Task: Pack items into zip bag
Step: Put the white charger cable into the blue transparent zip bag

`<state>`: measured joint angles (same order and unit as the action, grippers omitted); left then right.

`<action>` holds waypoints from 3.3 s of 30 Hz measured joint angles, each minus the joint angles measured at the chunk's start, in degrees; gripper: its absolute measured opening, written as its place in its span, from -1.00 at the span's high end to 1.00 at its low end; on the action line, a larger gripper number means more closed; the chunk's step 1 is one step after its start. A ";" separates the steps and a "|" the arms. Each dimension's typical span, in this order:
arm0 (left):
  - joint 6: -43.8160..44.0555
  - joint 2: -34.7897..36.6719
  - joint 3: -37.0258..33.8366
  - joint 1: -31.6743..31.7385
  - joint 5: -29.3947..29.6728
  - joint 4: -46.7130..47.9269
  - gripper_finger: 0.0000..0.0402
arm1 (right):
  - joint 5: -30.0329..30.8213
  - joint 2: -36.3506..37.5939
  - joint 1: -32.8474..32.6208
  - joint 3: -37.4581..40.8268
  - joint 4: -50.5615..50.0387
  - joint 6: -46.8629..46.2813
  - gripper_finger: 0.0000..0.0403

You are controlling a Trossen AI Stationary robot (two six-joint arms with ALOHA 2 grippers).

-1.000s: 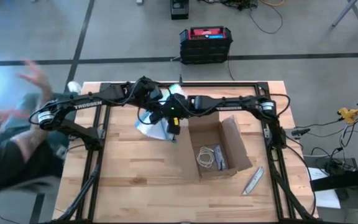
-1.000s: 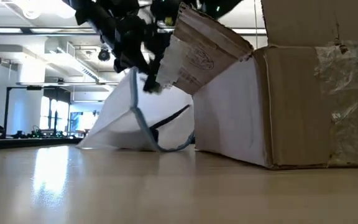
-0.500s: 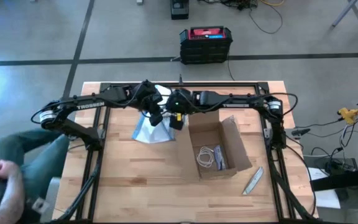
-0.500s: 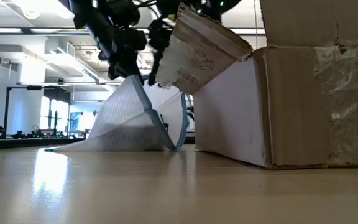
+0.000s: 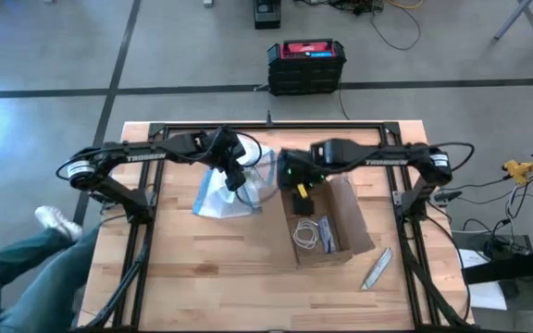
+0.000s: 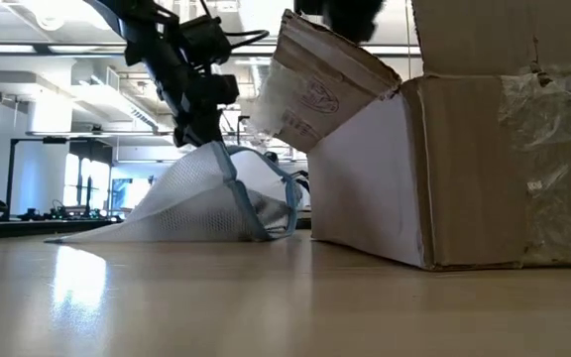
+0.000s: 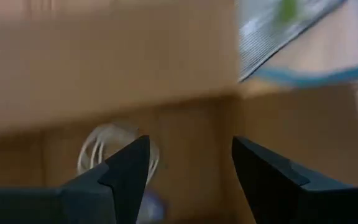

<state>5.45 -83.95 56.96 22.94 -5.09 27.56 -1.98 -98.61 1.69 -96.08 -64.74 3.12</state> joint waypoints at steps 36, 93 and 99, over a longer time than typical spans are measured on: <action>0.71 -0.97 -0.01 0.04 0.01 -2.18 1.00 | 3.74 -5.86 -7.40 35.17 28.87 -13.77 0.23; 0.70 10.11 0.12 3.47 -3.08 11.77 1.00 | 9.05 -7.52 3.23 3.94 44.27 0.76 0.96; -0.68 10.11 0.12 3.95 -8.28 11.38 1.00 | 14.73 -13.64 5.19 3.89 44.48 -2.85 0.94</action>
<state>4.77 -73.84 57.08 26.89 -13.37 38.94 12.76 -112.25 6.87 -92.19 -20.26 0.26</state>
